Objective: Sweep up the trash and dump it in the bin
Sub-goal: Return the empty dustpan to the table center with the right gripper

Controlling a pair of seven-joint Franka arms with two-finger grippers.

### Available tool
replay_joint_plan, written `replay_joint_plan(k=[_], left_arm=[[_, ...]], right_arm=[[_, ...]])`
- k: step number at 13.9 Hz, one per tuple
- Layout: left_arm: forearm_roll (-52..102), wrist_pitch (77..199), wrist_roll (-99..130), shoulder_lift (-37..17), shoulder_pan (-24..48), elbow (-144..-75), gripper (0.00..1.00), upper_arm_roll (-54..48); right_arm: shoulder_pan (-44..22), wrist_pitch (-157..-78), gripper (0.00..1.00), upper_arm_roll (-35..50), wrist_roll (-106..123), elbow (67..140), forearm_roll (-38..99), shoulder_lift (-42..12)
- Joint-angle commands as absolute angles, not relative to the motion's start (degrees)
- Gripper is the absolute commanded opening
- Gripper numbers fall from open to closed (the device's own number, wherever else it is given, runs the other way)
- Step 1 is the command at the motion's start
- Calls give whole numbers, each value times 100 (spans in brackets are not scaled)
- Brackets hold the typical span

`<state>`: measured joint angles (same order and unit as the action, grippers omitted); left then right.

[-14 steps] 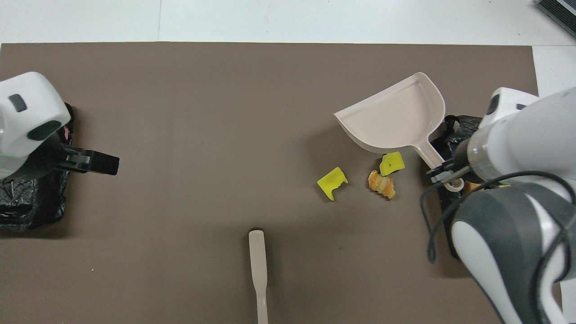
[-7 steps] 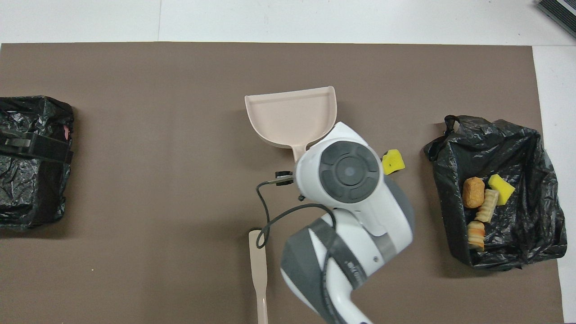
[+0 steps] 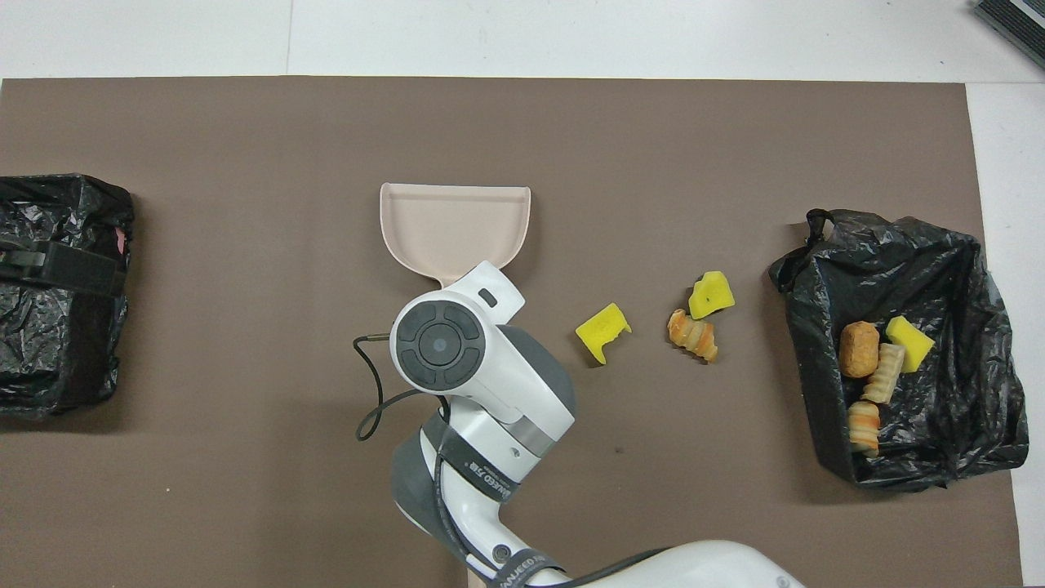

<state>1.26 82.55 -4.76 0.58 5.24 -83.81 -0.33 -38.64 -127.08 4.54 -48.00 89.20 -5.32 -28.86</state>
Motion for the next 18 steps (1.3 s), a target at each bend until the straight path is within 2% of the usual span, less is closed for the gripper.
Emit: replay_joint_plan(k=[1,4,7,12,16,18], left_arm=[[62,8086,-519,79,475,-8314,100,-62],[62,8068,-510,149,483,-8437,100,-70],[62,8025,-510,298,554,-8639,100,-70],[62,7937,-519,334,562,-8666,100,-79],[62,7919,-519,334,563,-8666,100,-79],[70,7919,-519,334,563,-8666,100,-79]], right_arm=[[-3964,-12543,100,474,-5018,8903,-712,-2726],[-4008,-12455,100,501,-5150,9674,-598,-1980],[-4077,-11868,100,536,-5158,10360,174,-1277],[-4561,-11874,100,554,-5230,11730,877,-450],[-5000,-11926,100,562,-5265,12357,975,-334],[-5097,-12276,95,562,-5282,12523,1124,-395]])
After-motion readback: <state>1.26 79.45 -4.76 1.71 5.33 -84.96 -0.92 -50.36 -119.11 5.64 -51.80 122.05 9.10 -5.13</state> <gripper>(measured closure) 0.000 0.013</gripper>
